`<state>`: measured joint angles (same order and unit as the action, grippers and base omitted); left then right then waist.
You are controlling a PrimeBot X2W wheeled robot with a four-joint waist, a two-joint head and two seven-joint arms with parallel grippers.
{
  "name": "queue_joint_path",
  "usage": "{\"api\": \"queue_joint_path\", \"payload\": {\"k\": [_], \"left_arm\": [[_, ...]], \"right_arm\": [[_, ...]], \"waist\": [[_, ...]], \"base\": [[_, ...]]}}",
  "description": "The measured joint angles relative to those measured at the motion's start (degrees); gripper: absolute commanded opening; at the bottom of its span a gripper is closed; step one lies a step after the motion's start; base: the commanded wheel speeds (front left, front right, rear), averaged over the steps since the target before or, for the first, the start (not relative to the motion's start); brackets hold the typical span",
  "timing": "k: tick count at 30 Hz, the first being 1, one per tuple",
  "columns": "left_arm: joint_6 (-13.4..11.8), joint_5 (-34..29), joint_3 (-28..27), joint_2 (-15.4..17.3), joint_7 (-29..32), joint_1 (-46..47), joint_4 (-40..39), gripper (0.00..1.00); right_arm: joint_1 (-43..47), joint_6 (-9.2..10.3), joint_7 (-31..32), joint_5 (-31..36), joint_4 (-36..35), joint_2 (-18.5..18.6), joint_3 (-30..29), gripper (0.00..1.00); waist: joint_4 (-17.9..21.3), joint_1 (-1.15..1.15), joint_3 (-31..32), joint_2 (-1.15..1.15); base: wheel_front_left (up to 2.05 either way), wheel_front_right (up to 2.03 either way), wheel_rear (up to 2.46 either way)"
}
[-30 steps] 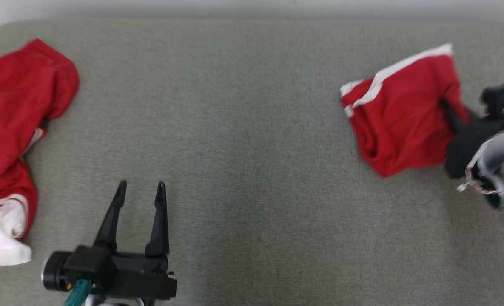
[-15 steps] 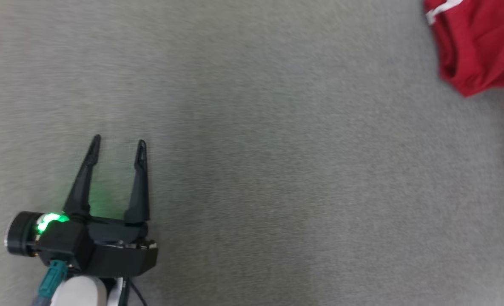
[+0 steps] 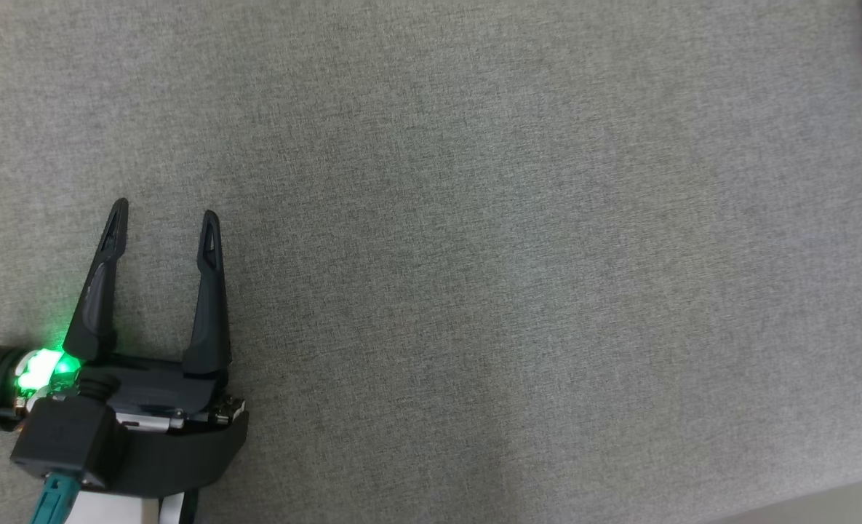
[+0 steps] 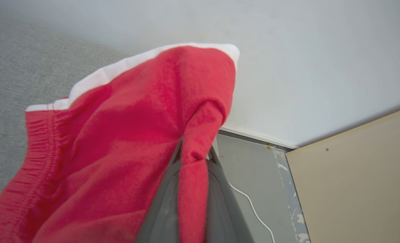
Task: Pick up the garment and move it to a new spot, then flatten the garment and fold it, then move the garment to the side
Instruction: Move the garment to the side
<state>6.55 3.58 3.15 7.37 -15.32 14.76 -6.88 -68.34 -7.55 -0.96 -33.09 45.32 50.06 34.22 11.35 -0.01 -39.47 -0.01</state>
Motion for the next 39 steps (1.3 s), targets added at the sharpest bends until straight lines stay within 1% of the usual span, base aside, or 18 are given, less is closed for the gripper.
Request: {"api": "queue_joint_path", "payload": {"k": [4, 5, 6, 7, 8, 14, 18, 21, 22, 24, 29, 30, 32, 35, 39], "left_arm": [[0.0, -0.1, 0.1, -0.2, -0.1, 0.0, -0.9, 1.0], [0.0, -0.1, 0.1, -0.2, -0.1, 0.0, -1.1, 1.0], [0.0, -0.1, 0.2, -0.3, -0.1, -0.1, -1.2, 1.0], [0.0, -0.1, 0.2, -0.3, -0.1, 0.0, -1.2, 1.0], [0.0, -0.1, 0.3, -0.4, -0.1, 0.0, -1.2, 1.0], [0.0, 0.1, 0.2, -1.1, -0.1, 0.4, 0.0, 1.0], [-0.1, 1.2, -0.2, -1.8, 0.0, 0.2, 1.5, 1.0], [-0.5, 2.0, -0.8, -2.4, 0.1, -1.7, 2.8, 1.0], [-0.5, 2.6, -1.4, -2.9, 0.2, -3.0, 3.4, 1.0], [-0.7, 3.1, -2.1, -3.1, 0.3, -4.4, 4.0, 1.0], [-1.0, 4.0, -4.0, -3.5, 0.3, -8.1, 4.8, 1.0], [-1.0, 4.0, -4.0, -3.5, 0.3, -8.1, 4.8, 1.0], [-1.0, 4.1, -4.6, -3.7, 0.3, -9.3, 5.2, 1.0], [-1.0, 5.0, -5.1, -3.9, 0.3, -10.9, 6.0, 1.0], [-1.0, 5.4, -5.3, -4.2, 0.3, -12.6, 6.9, 1.0]], "right_arm": [[-1.9, 0.0, -0.1, 1.5, 2.6, -0.1, 0.5, 0.0], [-2.3, -0.01, -0.1, 1.8, 3.5, -0.3, 0.5, 0.02], [-2.7, 0.0, -0.4, 2.4, 4.1, -0.3, 0.6, 0.62], [-3.2, 0.0, -0.5, 2.6, 4.9, -0.5, 0.6, 0.87], [-3.5, -0.01, -0.6, 3.0, 5.6, -0.6, 0.6, 1.0], [-4.9, 0.0, -4.1, 4.9, 9.5, -1.6, -0.1, 1.0], [-5.2, 0.0, -8.0, 4.8, 11.2, -3.0, -1.2, 1.0], [-4.2, 0.0, -10.8, 4.4, 11.0, -4.8, -1.6, 1.0], [-2.8, 0.0, -12.1, 4.0, 10.3, -6.0, -2.1, 1.0], [-1.2, 0.0, -13.1, 3.6, 8.9, -7.2, -2.7, 1.0], [5.8, -0.01, -14.0, 2.9, 4.0, -11.1, -5.3, 1.0], [5.8, -0.01, -14.0, 2.9, 4.0, -11.1, -5.3, 1.0], [9.3, 0.0, -14.0, 3.0, 0.7, -12.6, -7.7, 1.0], [16.3, 0.0, -14.0, 4.3, -4.5, -15.1, -12.9, 1.0], [27.8, 0.0, -14.0, 6.8, -11.7, -20.0, -19.4, 1.0]], "waist": [[-0.2, 0.0, -0.7, 0.0], [-0.3, 0.0, -0.9, 0.0], [-0.5, 0.0, -1.0, 0.0], [-0.6, 0.0, -1.1, 0.0], [-0.7, 0.0, -1.1, 0.0], [-1.4, 0.01, 0.0, 0.01], [-1.7, 0.03, 2.1, 0.02], [-2.0, 0.02, 4.4, 0.02], [-2.2, 0.02, 6.2, 0.02], [-2.5, 0.03, 8.2, 0.03], [-3.3, 0.02, 13.9, 0.02], [-3.3, 0.02, 13.9, 0.02], [-3.7, 0.02, 16.2, 0.02], [-4.4, 0.01, 19.6, 0.02], [-5.6, 0.0, 23.8, 0.01]], "base": [[0.0, 0.0, 0.0], [0.0, 0.0, 0.0], [0.0, 0.0, 0.0], [0.0, 0.0, 0.0], [0.0, 0.0, 0.0], [0.0, 0.0, 0.0], [0.0, 0.0, 0.0], [0.0, 0.0, 0.0], [0.0, 0.0, 0.0], [0.0, 0.0, 0.0], [0.0, 0.0, 0.0], [0.0, 0.0, 0.0], [0.0, 0.0, 0.0], [0.0, 0.0, 0.0], [0.0, 0.0, 0.0]]}}
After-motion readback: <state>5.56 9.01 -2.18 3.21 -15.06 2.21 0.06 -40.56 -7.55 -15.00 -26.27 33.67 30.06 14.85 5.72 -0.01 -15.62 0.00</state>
